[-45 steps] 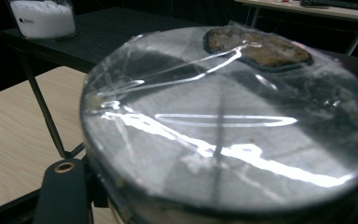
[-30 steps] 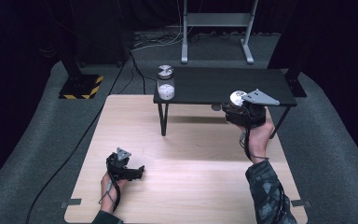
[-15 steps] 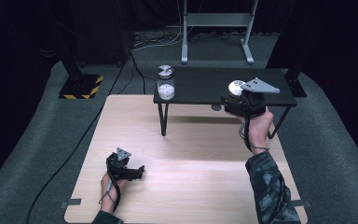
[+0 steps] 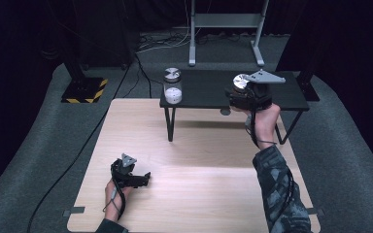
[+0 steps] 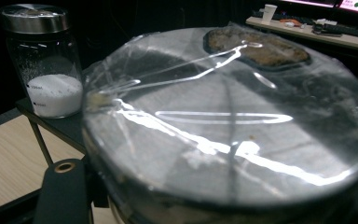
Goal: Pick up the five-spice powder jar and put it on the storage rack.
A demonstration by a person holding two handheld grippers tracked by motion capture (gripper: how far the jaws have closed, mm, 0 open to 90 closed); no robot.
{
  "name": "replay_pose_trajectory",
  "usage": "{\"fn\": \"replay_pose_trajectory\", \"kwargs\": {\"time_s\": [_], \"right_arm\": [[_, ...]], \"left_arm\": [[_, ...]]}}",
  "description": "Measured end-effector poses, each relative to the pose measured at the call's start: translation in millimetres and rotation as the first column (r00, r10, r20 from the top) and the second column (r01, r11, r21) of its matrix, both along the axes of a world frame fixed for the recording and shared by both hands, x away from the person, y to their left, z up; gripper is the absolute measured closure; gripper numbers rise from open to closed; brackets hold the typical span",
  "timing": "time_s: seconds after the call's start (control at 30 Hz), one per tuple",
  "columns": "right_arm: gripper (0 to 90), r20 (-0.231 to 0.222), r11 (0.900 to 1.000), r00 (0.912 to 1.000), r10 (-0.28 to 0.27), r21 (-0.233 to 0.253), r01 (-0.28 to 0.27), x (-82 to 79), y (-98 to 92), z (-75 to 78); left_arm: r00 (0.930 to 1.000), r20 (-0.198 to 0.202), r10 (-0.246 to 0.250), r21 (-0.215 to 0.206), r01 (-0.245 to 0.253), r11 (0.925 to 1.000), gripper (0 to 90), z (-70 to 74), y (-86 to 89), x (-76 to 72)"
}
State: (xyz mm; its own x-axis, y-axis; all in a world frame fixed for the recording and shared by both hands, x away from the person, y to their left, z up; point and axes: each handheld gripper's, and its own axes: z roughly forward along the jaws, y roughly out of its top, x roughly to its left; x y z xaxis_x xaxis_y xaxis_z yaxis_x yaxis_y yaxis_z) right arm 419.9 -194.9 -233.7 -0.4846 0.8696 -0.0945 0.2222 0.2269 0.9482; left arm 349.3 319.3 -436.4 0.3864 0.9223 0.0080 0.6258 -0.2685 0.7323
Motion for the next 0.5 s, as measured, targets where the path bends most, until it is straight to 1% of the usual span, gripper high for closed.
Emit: {"fn": "replay_pose_trajectory", "kwargs": {"time_s": [0.03,0.2,0.3,0.5], "right_arm": [[29.7,-0.01,1.0,0.9999,0.003,0.002,-0.003,5.8,1.7,2.4],[29.7,-0.033,1.0,0.9994,0.009,-0.011,-0.009,20.3,7.1,9.3],[29.7,-0.052,1.0,0.9986,0.011,-0.005,-0.011,29.6,8.2,11.7],[29.8,-0.076,1.0,0.9969,0.022,-0.012,-0.023,42.5,10.8,11.1]], "left_arm": [[1.0,0.0,0.0,0.0,0.0,1.0,0.4,0.0,0.0,0.0],[1.0,0.0,0.0,0.0,0.0,1.0,0.4,0.0,0.0,0.0],[1.0,0.0,0.0,0.0,0.0,1.0,0.4,0.0,0.0,0.1],[1.0,0.0,0.0,0.0,0.0,1.0,0.4,0.0,0.1,0.1]]}}
